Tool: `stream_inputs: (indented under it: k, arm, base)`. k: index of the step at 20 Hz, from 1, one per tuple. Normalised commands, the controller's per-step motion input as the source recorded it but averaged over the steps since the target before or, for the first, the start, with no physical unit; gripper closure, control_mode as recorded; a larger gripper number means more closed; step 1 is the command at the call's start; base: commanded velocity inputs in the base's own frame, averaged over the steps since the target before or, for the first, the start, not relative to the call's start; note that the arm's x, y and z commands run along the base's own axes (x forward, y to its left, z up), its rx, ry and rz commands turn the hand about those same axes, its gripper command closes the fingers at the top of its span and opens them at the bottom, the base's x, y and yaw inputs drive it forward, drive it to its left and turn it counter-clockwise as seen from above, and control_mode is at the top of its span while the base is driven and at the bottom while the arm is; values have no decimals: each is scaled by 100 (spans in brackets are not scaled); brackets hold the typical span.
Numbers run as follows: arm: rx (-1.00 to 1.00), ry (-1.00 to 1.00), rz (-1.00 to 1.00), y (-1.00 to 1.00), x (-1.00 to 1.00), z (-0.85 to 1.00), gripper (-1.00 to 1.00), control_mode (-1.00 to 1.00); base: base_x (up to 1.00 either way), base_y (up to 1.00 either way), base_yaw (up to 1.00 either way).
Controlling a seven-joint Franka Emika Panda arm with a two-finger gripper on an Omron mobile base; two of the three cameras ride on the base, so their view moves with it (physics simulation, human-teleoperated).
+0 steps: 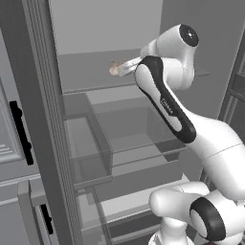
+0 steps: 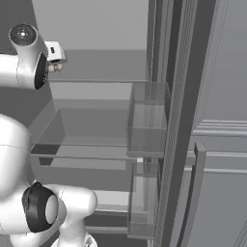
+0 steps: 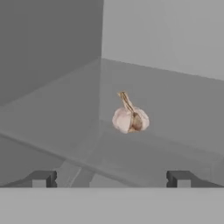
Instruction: Place one garlic and one chicken drumstick in each tupperware on the nearby counter, to pack two identical lunches.
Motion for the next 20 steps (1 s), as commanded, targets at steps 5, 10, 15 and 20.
stream_inputs:
  k: [5, 10, 15, 20]
  arm:
    - [-9, -11, 4, 41, 54, -17, -100, -100]
    - [-10, 12, -24, 49, 63, -21, -100, -100]
    - [0, 3, -3, 4, 48, -12, -100, -100]
    - [0, 2, -9, -14, 39, -15, -100, -100]
  base:
    - [0, 0, 0]
    - [0, 0, 0]
    - [0, 0, 0]
    - [0, 0, 0]
